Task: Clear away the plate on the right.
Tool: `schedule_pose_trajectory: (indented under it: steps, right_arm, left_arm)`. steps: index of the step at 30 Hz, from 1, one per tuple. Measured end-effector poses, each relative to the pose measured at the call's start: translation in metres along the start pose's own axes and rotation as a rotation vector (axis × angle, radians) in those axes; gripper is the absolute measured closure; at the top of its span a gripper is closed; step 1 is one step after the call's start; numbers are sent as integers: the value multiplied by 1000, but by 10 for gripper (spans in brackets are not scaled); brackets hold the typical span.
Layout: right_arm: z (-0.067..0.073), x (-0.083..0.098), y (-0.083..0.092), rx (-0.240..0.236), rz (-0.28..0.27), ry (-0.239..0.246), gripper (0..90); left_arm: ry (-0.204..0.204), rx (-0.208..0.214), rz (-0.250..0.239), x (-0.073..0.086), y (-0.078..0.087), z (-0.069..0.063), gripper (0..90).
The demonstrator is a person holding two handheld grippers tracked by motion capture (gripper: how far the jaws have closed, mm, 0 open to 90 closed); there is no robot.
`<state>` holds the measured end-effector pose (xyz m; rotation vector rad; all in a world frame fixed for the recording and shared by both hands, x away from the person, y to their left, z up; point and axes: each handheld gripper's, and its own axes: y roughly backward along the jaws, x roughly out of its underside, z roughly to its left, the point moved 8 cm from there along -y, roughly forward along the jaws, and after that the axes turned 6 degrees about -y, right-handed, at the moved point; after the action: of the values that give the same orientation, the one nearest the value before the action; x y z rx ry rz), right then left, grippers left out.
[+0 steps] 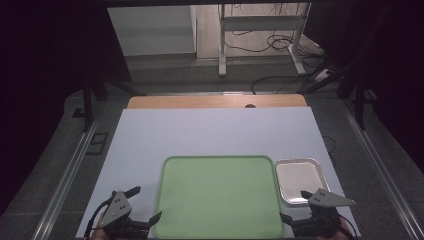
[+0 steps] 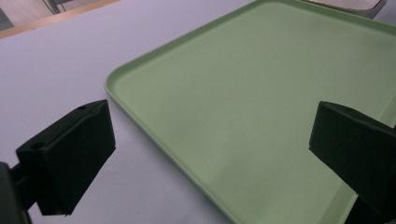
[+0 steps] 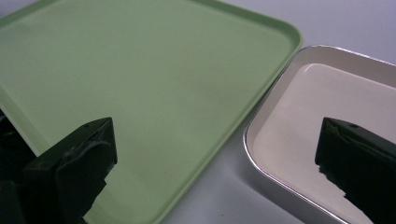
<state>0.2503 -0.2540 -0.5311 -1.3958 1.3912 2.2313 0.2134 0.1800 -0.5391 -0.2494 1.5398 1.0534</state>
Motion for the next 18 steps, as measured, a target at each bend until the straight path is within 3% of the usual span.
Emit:
schedule_pose_trajectory:
  steps: [13, 18]
  right_arm:
    - [-12, -6, 5, 15, -35, -75, 0]
    - [-20, -9, 5, 39, -50, -74, 0]
  left_arm:
    - [0, -3, 2, 0, 0, 0, 4]
    - [3, 3, -1, 0, 0, 0, 8]
